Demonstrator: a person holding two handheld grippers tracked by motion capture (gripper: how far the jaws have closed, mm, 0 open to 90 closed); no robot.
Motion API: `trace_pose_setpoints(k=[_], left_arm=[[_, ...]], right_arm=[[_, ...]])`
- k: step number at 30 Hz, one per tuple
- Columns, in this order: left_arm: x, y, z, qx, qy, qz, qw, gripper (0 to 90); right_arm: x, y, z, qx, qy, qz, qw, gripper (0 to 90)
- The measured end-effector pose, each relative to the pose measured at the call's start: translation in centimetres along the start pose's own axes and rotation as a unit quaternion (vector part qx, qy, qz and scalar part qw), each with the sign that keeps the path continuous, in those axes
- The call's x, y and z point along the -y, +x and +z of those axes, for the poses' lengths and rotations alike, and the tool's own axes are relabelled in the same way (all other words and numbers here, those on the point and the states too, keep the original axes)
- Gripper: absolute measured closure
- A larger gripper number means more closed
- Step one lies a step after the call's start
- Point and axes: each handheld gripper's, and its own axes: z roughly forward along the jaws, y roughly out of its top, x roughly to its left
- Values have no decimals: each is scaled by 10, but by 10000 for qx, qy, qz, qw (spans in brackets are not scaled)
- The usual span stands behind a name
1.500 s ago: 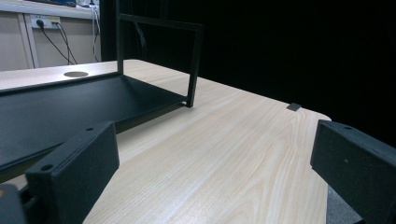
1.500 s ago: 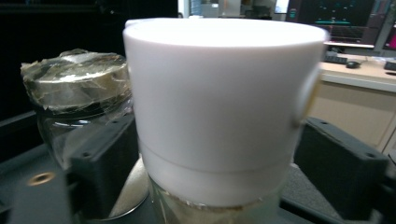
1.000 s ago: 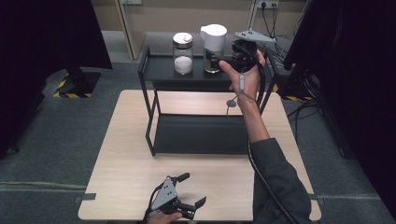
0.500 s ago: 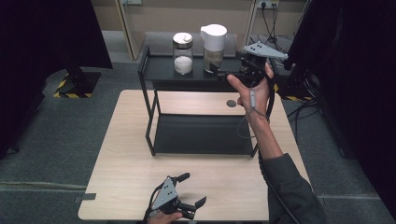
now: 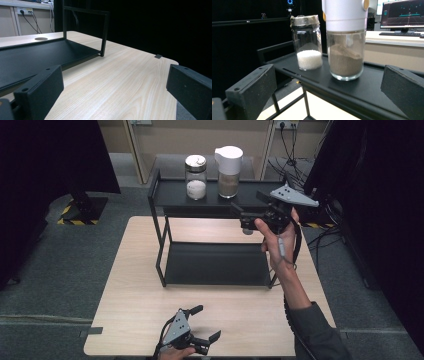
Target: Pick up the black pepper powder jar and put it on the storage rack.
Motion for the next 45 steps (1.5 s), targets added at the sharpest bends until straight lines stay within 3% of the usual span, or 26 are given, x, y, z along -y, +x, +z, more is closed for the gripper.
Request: trace_pose_setpoints(k=[4, 23, 37, 45], left_arm=[[0, 0, 0, 4, 5, 4, 10000, 4], [0, 0, 1, -26, 14, 8, 10000, 4], [1, -1, 1, -39, 16, 13, 10000, 4], [1, 0, 1, -67, 13, 18, 10000, 4]], right_arm=[[13, 2, -10, 2, -11, -141, 9999, 4], [76, 8, -44, -308, -63, -246, 9992, 4], [119, 16, -71, -677, 64, -102, 9976, 5], [148, 20, -84, -644, 117, -42, 9978, 5]])
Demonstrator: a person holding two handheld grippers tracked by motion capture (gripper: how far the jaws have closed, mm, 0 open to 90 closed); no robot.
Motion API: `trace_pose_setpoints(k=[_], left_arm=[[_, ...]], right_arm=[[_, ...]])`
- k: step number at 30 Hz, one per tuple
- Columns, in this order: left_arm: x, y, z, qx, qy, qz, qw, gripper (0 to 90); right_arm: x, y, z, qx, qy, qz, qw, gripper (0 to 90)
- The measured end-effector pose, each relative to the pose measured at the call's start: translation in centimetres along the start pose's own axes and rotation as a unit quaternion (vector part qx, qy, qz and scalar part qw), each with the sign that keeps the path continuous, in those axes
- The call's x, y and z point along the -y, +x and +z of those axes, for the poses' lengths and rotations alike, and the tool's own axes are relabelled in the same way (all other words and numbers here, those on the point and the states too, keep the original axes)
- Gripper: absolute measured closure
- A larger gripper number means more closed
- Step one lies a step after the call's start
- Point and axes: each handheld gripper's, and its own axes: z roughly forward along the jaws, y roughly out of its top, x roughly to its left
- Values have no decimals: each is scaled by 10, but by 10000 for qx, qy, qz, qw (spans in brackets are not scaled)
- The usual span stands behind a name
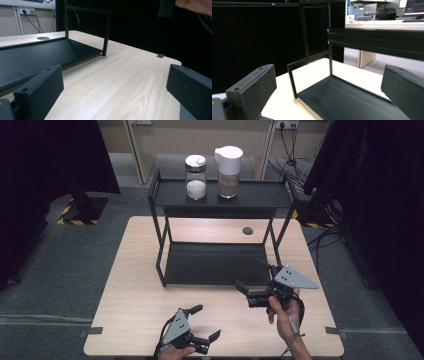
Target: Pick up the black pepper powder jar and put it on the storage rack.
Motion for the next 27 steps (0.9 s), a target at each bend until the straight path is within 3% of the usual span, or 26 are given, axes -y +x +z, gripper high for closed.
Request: trace_pose_setpoints(k=[5, 15, 27], left_arm=[[0, 0, 0, -13, -4, 2, 10000, 4], [0, 1, 0, -45, -6, 13, 10000, 4], [1, 2, -1, -111, -18, 26, 9999, 4]], right_arm=[[16, 2, -4, -10, 150, 15, 9999, 4], [49, 12, -13, -48, 154, 120, 9998, 5], [77, 21, -14, -98, 242, 45, 9996, 6]])
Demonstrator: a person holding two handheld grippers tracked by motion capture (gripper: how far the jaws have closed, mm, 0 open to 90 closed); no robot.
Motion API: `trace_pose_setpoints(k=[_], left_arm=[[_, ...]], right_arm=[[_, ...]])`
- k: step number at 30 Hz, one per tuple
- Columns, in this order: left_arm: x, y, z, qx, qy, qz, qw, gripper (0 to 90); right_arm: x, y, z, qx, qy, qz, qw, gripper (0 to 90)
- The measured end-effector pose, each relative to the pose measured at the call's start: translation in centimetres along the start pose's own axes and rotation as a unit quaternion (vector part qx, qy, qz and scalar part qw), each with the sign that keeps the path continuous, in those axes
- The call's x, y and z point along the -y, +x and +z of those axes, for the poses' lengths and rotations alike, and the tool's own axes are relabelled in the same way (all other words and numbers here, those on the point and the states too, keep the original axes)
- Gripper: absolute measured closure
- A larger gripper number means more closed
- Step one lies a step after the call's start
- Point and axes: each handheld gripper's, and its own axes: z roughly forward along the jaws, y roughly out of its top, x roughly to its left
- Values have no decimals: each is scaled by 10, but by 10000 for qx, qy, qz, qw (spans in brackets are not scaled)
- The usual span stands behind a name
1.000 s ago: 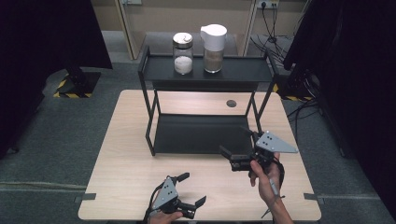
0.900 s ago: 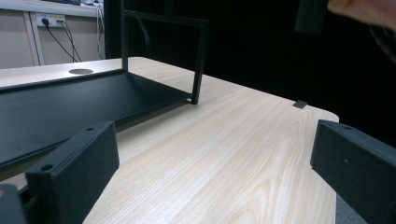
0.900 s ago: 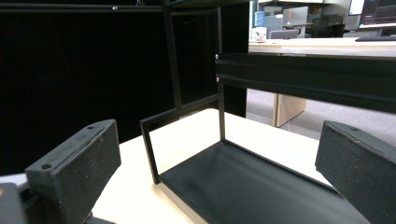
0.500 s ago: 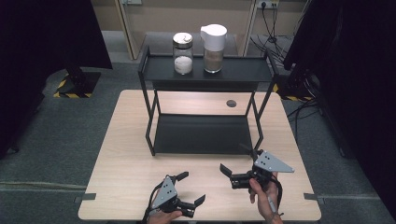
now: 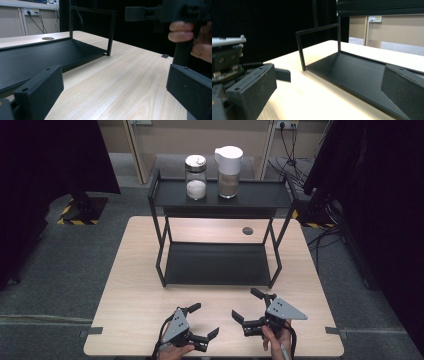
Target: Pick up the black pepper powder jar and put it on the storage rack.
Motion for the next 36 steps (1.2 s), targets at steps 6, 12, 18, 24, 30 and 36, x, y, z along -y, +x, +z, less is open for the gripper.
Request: trace_pose_setpoints(k=[6, 12, 18, 24, 30, 36], left_arm=[[0, 1, 0, -34, -4, -13, 10000, 4], [0, 2, 0, -68, -10, -1, 10000, 4], [0, 2, 0, -71, -10, -19, 10000, 4], [0, 2, 1, -78, -3, -9, 10000, 4], [0, 2, 1, -63, 14, -5, 10000, 4], [0, 2, 1, -64, 7, -7, 10000, 4]], right_arm=[[12, 3, -1, -20, 126, 4, 9999, 6], [23, 4, -5, -28, 195, 33, 9998, 7], [32, 5, -6, -66, 262, 60, 9996, 7], [36, 6, -4, -127, 306, 45, 9994, 7], [37, 7, -3, -147, 301, 11, 9994, 7], [38, 7, -3, -135, 304, 30, 9994, 7]])
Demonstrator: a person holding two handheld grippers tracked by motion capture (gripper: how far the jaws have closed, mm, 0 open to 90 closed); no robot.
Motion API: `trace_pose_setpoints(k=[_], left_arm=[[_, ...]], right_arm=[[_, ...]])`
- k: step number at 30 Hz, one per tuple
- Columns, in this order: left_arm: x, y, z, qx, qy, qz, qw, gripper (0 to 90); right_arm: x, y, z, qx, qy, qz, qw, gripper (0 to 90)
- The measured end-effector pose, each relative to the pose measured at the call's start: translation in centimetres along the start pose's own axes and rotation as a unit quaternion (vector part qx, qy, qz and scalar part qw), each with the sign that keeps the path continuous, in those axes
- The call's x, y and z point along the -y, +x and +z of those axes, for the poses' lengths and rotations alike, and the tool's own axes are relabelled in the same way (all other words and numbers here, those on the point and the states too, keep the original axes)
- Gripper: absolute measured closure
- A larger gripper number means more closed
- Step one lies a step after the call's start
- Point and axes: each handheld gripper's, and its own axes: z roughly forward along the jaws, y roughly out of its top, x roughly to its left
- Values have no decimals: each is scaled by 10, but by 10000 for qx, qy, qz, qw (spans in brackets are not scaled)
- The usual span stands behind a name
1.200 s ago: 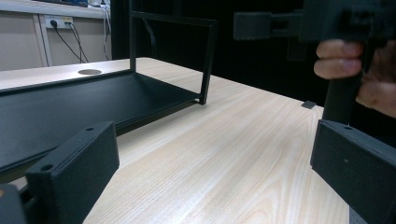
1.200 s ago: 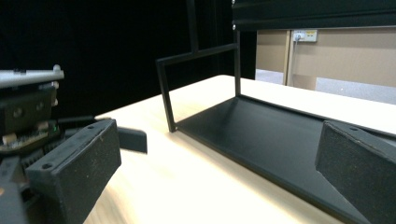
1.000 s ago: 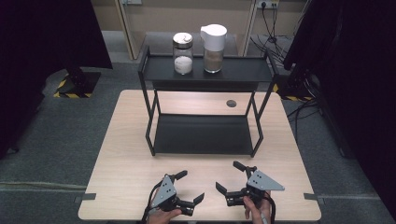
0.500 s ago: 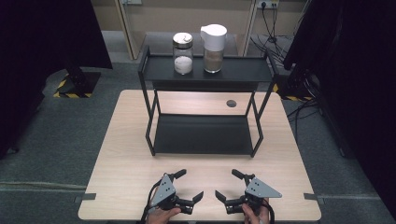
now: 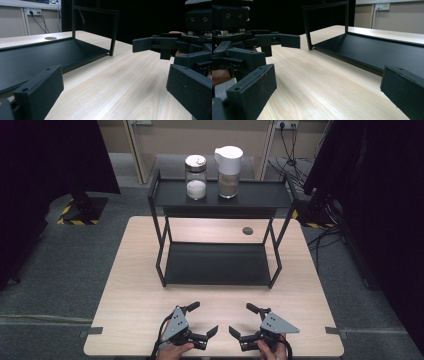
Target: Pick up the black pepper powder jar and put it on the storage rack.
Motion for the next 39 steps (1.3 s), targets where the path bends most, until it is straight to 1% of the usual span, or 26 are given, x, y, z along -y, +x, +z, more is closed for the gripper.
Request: trace_pose_setpoints(k=[39], left_arm=[[0, 0, 0, -11, 0, -9, 10000, 4]], right_arm=[[3, -2, -1, 51, -57, 87, 9999, 7]])
